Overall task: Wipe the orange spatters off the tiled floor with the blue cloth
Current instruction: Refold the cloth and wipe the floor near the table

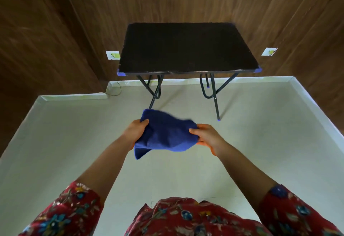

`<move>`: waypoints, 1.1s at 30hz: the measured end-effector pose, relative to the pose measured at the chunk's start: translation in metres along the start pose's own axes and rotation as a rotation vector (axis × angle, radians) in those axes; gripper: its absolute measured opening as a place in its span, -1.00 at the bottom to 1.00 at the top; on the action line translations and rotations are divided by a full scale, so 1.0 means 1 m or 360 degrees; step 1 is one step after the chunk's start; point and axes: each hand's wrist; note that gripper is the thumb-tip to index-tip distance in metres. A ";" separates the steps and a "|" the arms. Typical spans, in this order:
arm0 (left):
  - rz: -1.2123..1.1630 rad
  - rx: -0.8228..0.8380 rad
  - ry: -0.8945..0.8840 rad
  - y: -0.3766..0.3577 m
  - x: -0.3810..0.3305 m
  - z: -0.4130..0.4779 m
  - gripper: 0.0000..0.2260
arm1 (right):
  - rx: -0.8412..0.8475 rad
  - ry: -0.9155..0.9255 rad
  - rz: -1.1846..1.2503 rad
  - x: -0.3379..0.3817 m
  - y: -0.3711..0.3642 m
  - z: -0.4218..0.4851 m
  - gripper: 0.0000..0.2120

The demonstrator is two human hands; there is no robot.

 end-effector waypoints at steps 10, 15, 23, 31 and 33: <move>-0.0723 0.0356 -0.0261 0.020 0.000 0.000 -0.35 | -0.0063 -0.0047 0.0157 0.012 0.007 0.000 -0.89; -0.0385 0.0357 -0.0325 0.015 0.009 0.006 -0.65 | -0.0198 0.0067 0.0121 0.019 0.005 0.003 -0.72; -0.0410 -0.0381 -0.0569 0.010 -0.005 -0.005 -0.78 | -0.0049 0.0367 0.0322 0.045 -0.002 -0.004 -0.93; -0.0062 -0.0208 -0.0807 0.032 -0.023 -0.006 -0.42 | -0.0031 0.0857 -0.0023 0.066 0.011 -0.006 -0.37; 0.0531 -0.0212 -0.0807 0.036 -0.032 -0.008 -0.34 | -0.0119 0.1050 -0.0538 0.074 0.012 -0.007 -0.49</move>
Point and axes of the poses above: each hand's wrist, its own z-axis towards the middle knuckle, its own y-axis out of the back of the hand, x = y × z, and after that the axes turned 15 degrees about z, right-handed
